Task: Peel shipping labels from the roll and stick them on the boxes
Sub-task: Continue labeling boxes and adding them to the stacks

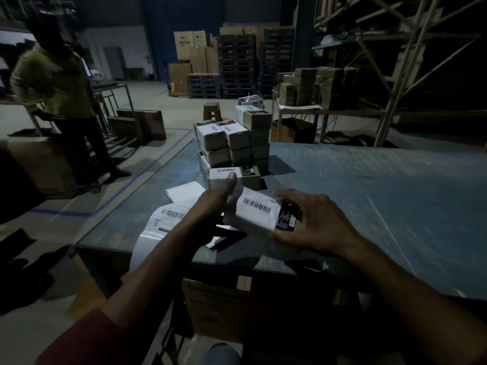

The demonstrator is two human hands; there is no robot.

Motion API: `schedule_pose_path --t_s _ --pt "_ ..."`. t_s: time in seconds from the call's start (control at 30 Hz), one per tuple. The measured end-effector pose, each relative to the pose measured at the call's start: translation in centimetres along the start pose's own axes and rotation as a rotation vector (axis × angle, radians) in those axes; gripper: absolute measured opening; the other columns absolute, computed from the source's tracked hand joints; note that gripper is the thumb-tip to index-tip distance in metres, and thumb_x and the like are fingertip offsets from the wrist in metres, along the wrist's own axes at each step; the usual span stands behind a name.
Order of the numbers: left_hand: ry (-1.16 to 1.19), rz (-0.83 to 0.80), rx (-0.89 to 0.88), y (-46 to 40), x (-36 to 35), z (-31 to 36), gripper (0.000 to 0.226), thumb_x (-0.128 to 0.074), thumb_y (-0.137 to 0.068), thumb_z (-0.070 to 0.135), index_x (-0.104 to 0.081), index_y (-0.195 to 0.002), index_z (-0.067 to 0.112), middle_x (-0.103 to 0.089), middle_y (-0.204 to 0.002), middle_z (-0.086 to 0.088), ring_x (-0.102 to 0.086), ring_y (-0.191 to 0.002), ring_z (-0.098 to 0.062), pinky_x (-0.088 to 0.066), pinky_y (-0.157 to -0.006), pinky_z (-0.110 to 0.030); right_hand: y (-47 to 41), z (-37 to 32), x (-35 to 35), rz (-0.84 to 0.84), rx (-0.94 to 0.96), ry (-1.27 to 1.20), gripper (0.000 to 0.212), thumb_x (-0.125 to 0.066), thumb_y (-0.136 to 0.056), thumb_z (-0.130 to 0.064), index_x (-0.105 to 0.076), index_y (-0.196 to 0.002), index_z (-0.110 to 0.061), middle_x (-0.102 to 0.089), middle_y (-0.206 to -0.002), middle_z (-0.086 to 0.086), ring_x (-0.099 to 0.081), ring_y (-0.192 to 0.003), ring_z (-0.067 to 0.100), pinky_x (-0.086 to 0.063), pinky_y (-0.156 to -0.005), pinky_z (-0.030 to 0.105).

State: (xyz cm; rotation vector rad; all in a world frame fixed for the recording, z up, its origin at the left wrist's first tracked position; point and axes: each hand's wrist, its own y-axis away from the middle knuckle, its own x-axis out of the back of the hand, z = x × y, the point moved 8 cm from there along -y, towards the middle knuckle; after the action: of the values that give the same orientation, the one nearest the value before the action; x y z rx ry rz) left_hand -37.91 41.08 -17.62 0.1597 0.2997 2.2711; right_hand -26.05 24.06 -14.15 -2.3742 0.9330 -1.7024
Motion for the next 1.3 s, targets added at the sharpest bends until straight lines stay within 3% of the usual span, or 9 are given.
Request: schedule_pose_path --t_s 0.1,0.23,0.43,0.5,0.67,0.83,1.0,1.17,1.3 --pt "-0.058 0.108 -0.147 -0.7 3.4 1.9 0.042 -0.065 -0.095 0.061 -0.074 -0.108 0.023 -0.075 -0.107 -0.010 -0.074 -0.093 -0.030 -0.063 -0.079 -0.047 -3.2 -0.2 0.7 -0.001 -0.041 -0.106 0.087 -0.092 -0.063 -0.057 -0.059 -0.140 -0.031 -0.072 -0.127 -0.005 -0.069 -0.109 0.010 -0.060 -0.093 0.035" --pt "-0.097 0.205 -0.309 -1.4 7.5 2.8 0.016 -0.072 -0.098 0.037 -0.074 -0.098 0.021 -0.077 -0.102 -0.016 -0.070 -0.080 -0.027 -0.057 -0.074 -0.042 -9.8 -0.5 0.1 -0.084 -0.010 -0.024 0.089 -0.095 -0.068 -0.039 -0.052 -0.145 -0.027 -0.068 -0.136 -0.001 -0.065 -0.120 0.016 -0.056 -0.101 0.039" --pt "-0.108 0.284 -0.375 -2.1 11.0 0.8 0.009 -0.075 -0.097 0.024 -0.077 -0.090 0.019 -0.077 -0.087 -0.008 -0.069 -0.069 -0.023 -0.050 -0.061 -0.030 -19.9 1.8 -4.0 -0.147 -0.087 -0.210 0.091 -0.095 -0.066 -0.007 -0.051 -0.146 -0.015 -0.061 -0.141 0.007 -0.061 -0.125 0.021 -0.052 -0.107 0.042" --pt "-0.072 0.307 -0.389 -2.1 11.8 -0.1 0.010 -0.074 -0.096 0.019 -0.077 -0.086 0.018 -0.077 -0.083 -0.009 -0.068 -0.063 -0.023 -0.048 -0.060 -0.030 -22.1 2.8 -5.7 -0.145 -0.103 -0.222 0.090 -0.093 -0.067 -0.001 -0.051 -0.146 -0.013 -0.060 -0.140 0.011 -0.060 -0.126 0.024 -0.052 -0.104 0.037" --pt "-0.004 0.355 -0.395 -1.8 13.4 -1.0 0.010 -0.069 -0.098 0.006 -0.073 -0.094 -0.003 -0.071 -0.078 -0.013 -0.070 -0.051 -0.014 -0.044 -0.042 -0.020 -24.4 3.9 -9.1 -0.201 -0.086 -0.253 0.085 -0.085 -0.069 0.012 -0.051 -0.145 -0.007 -0.061 -0.136 0.015 -0.058 -0.126 0.025 -0.052 -0.099 0.035" --pt "-0.031 0.386 -0.432 -2.7 14.8 -0.8 0.007 -0.071 -0.096 0.005 -0.075 -0.093 0.000 -0.073 -0.081 -0.016 -0.062 -0.047 -0.006 -0.044 -0.043 -0.017 -24.6 4.5 -10.0 -0.227 -0.100 -0.262 0.069 -0.080 -0.079 0.009 -0.057 -0.141 -0.008 -0.062 -0.136 0.021 -0.059 -0.128 0.030 -0.048 -0.104 0.035" --pt "-0.058 0.385 -0.469 -3.4 14.0 -0.6 0.008 -0.073 -0.096 0.011 -0.078 -0.090 0.010 -0.074 -0.079 -0.009 -0.061 -0.051 -0.004 -0.042 -0.045 -0.016 -22.3 3.3 -8.0 -0.106 -0.050 -0.189 0.080 -0.091 -0.071 -0.012 -0.057 -0.143 -0.019 -0.059 -0.145 0.009 -0.054 -0.135 0.024 -0.044 -0.112 0.035" --pt "-0.125 0.305 -0.544 -2.9 8.9 1.0 0.012 -0.072 -0.098 0.015 -0.078 -0.097 0.005 -0.075 -0.084 -0.009 -0.060 -0.059 -0.007 -0.042 -0.047 -0.012 -15.2 2.9 -4.2 0.096 -0.031 -0.179 0.052 -0.086 -0.081 -0.022 -0.068 -0.130 -0.021 -0.065 -0.126 -0.006 -0.059 -0.114 0.008 -0.042 -0.088 0.013" --pt "-0.137 0.190 -0.575 -3.3 0.7 1.2 0.015 -0.073 -0.097 0.014 -0.077 -0.086 0.006 -0.073 -0.075 -0.010 -0.055 -0.046 0.001 -0.039 -0.045 -0.011 -6.7 6.4 -0.9 0.153 -0.101 -0.143 0.026 -0.083 -0.085 -0.018 -0.078 -0.110 -0.018 -0.070 -0.109 -0.012 -0.057 -0.102 -0.009 -0.033 -0.087 -0.005"
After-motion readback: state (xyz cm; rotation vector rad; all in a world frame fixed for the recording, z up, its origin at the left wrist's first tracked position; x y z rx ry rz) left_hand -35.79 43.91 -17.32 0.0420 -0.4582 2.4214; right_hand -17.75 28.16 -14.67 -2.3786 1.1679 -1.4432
